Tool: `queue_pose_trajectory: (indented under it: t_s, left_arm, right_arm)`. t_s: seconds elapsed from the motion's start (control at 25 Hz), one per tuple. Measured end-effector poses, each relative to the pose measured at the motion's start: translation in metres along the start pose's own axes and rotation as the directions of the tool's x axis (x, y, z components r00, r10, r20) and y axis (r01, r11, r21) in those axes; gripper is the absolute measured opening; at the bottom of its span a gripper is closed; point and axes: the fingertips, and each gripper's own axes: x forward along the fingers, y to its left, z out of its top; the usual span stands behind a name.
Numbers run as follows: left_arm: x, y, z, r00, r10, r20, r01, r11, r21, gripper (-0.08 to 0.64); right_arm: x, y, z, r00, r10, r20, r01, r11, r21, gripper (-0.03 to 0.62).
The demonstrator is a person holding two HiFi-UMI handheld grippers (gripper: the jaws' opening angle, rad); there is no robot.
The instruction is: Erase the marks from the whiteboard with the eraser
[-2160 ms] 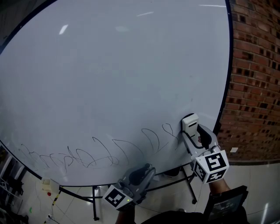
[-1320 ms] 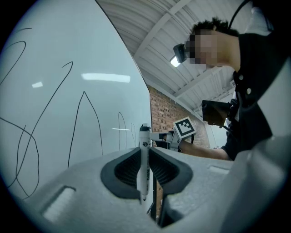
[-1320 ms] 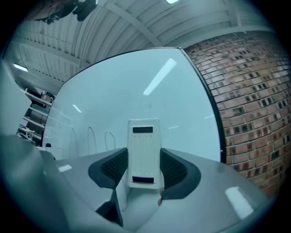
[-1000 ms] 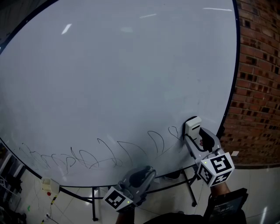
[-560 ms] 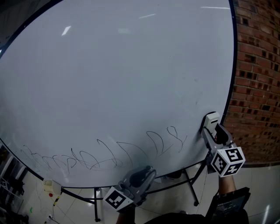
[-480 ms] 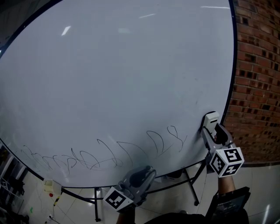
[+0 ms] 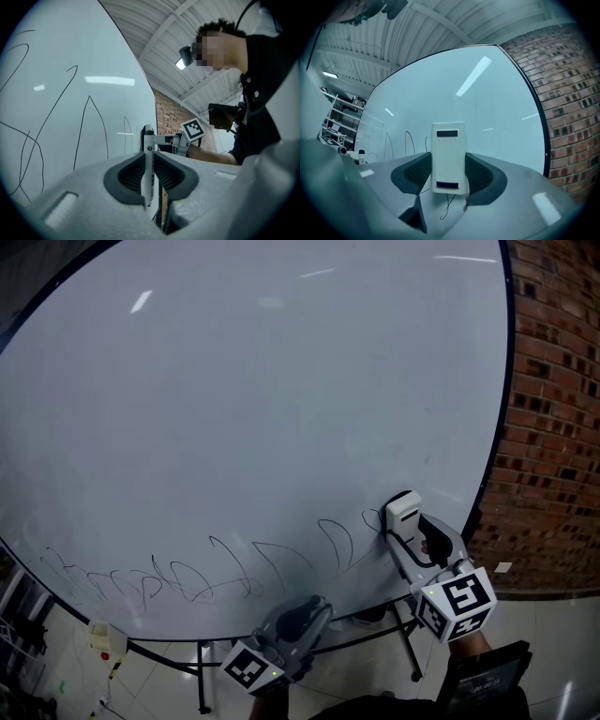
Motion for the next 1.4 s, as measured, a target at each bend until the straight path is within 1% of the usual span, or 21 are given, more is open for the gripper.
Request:
queue_pose_trajectory:
  t_s: [0.12, 0.32, 0.4, 0.48, 0.6, 0.68, 0.76, 0.88, 1.0, 1.08, 1.16, 1.4]
  left_arm:
    - [0.002, 0.001, 0.000, 1.000, 0.000, -0.001, 0.000, 1.000, 0.001, 0.062]
    - [0.005, -0.001, 0.000, 1.000, -0.005, -0.007, 0.005, 1.000, 0.008, 0.062]
    - [0.005, -0.001, 0.000, 1.000, -0.004, -0.011, 0.004, 1.000, 0.008, 0.063]
    - [0.006, -0.002, -0.001, 1.000, -0.004, -0.014, 0.004, 1.000, 0.009, 0.061]
    - [0.005, -0.003, -0.002, 1.000, -0.007, -0.021, 0.007, 1.000, 0.006, 0.063]
    - [0.004, -0.003, -0.003, 1.000, -0.007, -0.024, 0.007, 1.000, 0.001, 0.063]
    - [0.002, -0.002, -0.004, 1.000, 0.002, -0.025, -0.002, 1.000, -0.001, 0.063]
    - [0.003, -0.004, -0.005, 1.000, -0.006, -0.025, 0.006, 1.000, 0.001, 0.062]
    - [0.005, -0.006, -0.007, 1.000, -0.013, -0.028, 0.013, 1.000, -0.007, 0.063]
    - [0.005, -0.006, -0.006, 0.999, -0.012, -0.032, 0.012, 1.000, -0.006, 0.063]
    - [0.005, -0.005, -0.006, 0.999, -0.011, -0.033, 0.011, 1.000, -0.002, 0.061]
    - [0.007, -0.007, -0.005, 0.999, -0.011, -0.030, 0.011, 1.000, 0.003, 0.063]
  right_arm:
    - [-0.007, -0.027, 0.000, 1.000, -0.026, 0.002, 0.026, 0.999, 0.043, 0.227]
    - [-0.023, -0.086, -0.010, 0.990, -0.138, 0.002, 0.137, 0.985, 0.102, 0.228]
    - [-0.027, -0.098, -0.012, 0.987, -0.160, 0.007, 0.158, 0.979, 0.126, 0.228]
    - [-0.027, -0.099, -0.012, 0.985, -0.172, 0.016, 0.169, 0.978, 0.125, 0.228]
    - [-0.026, -0.089, -0.015, 0.984, -0.178, 0.020, 0.175, 0.979, 0.104, 0.227]
    - [-0.022, -0.072, -0.024, 0.989, -0.146, 0.008, 0.144, 0.985, 0.096, 0.227]
    - [-0.013, -0.045, -0.036, 0.996, -0.092, -0.014, 0.093, 0.992, 0.084, 0.227]
    - [-0.005, -0.005, -0.058, 0.997, -0.010, -0.071, 0.015, 0.997, 0.073, 0.227]
    - [-0.004, 0.010, -0.073, 0.995, 0.020, -0.096, -0.013, 0.997, 0.074, 0.227]
    - [-0.005, 0.004, -0.074, 0.996, 0.023, -0.091, -0.015, 0.996, 0.083, 0.227]
    - [-0.008, -0.012, -0.075, 0.996, 0.000, -0.092, 0.008, 0.997, 0.083, 0.227]
    - [-0.027, -0.078, -0.083, 0.986, -0.134, -0.104, 0.145, 0.983, 0.113, 0.229]
